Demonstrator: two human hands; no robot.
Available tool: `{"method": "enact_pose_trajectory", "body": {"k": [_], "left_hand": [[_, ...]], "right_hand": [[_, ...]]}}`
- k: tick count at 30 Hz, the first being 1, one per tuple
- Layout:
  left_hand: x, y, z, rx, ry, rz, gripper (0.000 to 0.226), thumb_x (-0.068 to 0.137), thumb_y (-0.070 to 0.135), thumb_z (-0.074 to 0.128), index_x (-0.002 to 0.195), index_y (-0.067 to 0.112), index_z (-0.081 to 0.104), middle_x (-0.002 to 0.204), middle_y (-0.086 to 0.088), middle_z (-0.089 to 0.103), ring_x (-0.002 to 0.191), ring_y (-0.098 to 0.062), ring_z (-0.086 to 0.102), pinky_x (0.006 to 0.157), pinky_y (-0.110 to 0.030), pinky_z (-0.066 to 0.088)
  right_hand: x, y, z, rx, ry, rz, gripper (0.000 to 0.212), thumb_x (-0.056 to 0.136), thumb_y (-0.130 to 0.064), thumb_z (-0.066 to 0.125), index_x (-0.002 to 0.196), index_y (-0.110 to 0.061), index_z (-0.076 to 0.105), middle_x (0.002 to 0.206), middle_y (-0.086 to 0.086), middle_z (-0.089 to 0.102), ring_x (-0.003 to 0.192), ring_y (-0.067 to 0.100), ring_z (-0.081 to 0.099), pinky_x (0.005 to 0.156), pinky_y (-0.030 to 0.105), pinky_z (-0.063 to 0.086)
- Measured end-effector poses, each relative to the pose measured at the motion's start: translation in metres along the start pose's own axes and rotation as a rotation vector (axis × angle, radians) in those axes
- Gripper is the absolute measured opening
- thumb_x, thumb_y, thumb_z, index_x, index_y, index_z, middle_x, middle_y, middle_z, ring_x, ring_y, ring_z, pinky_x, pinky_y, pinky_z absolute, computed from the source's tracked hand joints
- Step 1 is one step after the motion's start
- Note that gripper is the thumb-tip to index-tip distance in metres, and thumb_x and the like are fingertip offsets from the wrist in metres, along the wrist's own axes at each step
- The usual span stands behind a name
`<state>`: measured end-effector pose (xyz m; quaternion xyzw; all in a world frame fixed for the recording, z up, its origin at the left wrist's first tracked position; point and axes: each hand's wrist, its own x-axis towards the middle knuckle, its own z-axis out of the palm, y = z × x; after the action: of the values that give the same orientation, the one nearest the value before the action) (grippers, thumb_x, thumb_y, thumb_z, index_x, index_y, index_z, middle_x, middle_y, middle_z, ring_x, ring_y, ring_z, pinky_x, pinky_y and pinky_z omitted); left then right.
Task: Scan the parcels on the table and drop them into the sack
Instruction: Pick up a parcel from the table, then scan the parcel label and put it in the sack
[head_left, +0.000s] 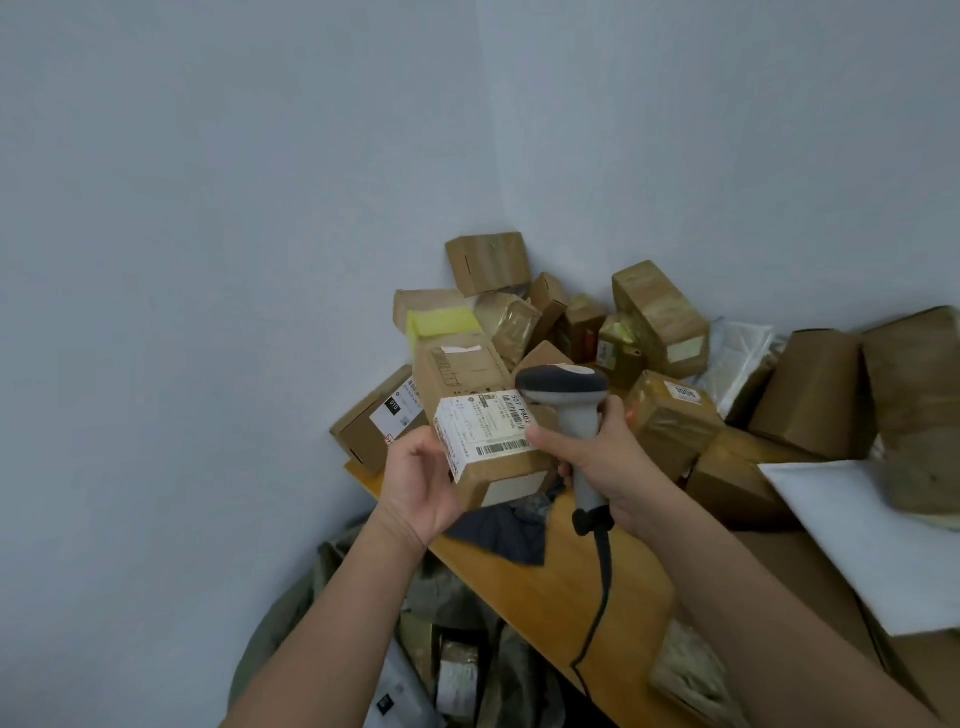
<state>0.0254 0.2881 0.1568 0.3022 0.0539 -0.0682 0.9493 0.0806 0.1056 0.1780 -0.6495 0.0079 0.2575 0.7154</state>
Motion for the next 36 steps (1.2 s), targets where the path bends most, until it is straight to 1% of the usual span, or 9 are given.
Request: {"method": "enact_pose_trajectory", "body": {"k": [4,8,12,16,22,26,29,32,36], "left_hand": [[0.01,-0.002,-0.005,0.021,0.053,-0.003,0.086,0.066,-0.006,0.039,0.15,0.011,0.031,0.145,-0.026,0.045,0.133,-0.045,0.044,0.106,-0.062,0.037],[0.019,-0.005,0.001,0.098,0.106,0.001,0.075,0.075,-0.013,0.034,0.144,0.015,0.042,0.137,-0.023,0.055,0.126,-0.042,0.053,0.094,-0.059,0.05],[0.028,0.0,0.006,0.209,0.172,-0.024,0.064,0.074,0.0,0.045,0.138,0.008,0.048,0.132,-0.021,0.058,0.123,-0.041,0.055,0.102,-0.061,0.042],[0.033,0.021,0.004,0.298,0.29,-0.056,0.036,0.08,0.023,0.053,0.112,0.008,0.062,0.101,-0.014,0.066,0.091,-0.029,0.064,0.093,-0.043,0.047],[0.038,0.034,-0.012,0.453,0.449,-0.186,0.042,0.082,0.029,0.069,0.119,0.011,0.061,0.112,-0.015,0.068,0.091,-0.026,0.066,0.077,-0.032,0.053],[0.038,0.033,-0.022,0.313,0.593,-0.121,0.028,0.09,0.015,0.064,0.117,0.011,0.057,0.102,-0.016,0.07,0.095,-0.03,0.066,0.081,-0.035,0.054],[0.04,0.027,-0.028,0.219,0.66,-0.064,0.031,0.091,0.005,0.061,0.121,0.006,0.055,0.116,-0.02,0.065,0.105,-0.032,0.063,0.081,-0.036,0.058],[0.043,0.022,-0.032,0.099,0.707,0.002,0.041,0.09,-0.001,0.06,0.13,0.002,0.052,0.124,-0.021,0.062,0.114,-0.033,0.06,0.086,-0.036,0.058],[0.046,0.019,-0.035,0.028,0.727,0.06,0.039,0.091,-0.006,0.056,0.129,0.0,0.051,0.116,-0.019,0.064,0.102,-0.029,0.063,0.099,-0.039,0.049]], "right_hand": [[0.001,-0.012,-0.011,-0.038,-0.03,-0.022,0.07,0.073,-0.009,0.084,0.123,-0.025,0.039,0.107,0.008,0.063,0.068,0.014,0.061,0.057,0.024,0.051],[0.003,-0.022,-0.025,-0.16,0.008,-0.038,0.075,0.069,-0.009,0.086,0.125,-0.028,0.04,0.111,0.004,0.061,0.081,0.018,0.063,0.06,0.026,0.052],[0.005,-0.031,-0.038,-0.222,0.003,-0.032,0.08,0.066,-0.006,0.087,0.128,-0.027,0.042,0.111,0.008,0.062,0.079,0.018,0.063,0.058,0.026,0.051],[0.003,-0.046,-0.053,-0.369,-0.021,-0.038,0.08,0.066,-0.007,0.088,0.126,-0.031,0.042,0.108,0.004,0.065,0.089,0.022,0.067,0.062,0.027,0.056],[0.005,-0.053,-0.066,-0.407,0.001,-0.015,0.061,0.078,-0.01,0.08,0.122,-0.029,0.042,0.095,0.007,0.068,0.071,0.018,0.063,0.06,0.027,0.057],[0.012,-0.05,-0.064,-0.324,0.145,0.02,0.047,0.091,-0.025,0.068,0.129,-0.016,0.042,0.095,0.011,0.064,0.065,0.016,0.06,0.052,0.025,0.051],[0.016,-0.052,-0.057,-0.285,0.215,0.029,0.05,0.093,-0.04,0.062,0.131,-0.011,0.046,0.096,0.013,0.063,0.069,0.019,0.061,0.054,0.029,0.052],[0.014,-0.061,-0.048,-0.226,0.174,0.027,0.043,0.097,-0.041,0.057,0.125,-0.009,0.051,0.095,0.015,0.062,0.069,0.02,0.061,0.059,0.034,0.053],[0.002,-0.079,-0.036,-0.156,0.06,-0.016,0.03,0.099,-0.033,0.054,0.118,-0.01,0.056,0.1,0.015,0.061,0.064,0.017,0.06,0.063,0.032,0.05]]}}
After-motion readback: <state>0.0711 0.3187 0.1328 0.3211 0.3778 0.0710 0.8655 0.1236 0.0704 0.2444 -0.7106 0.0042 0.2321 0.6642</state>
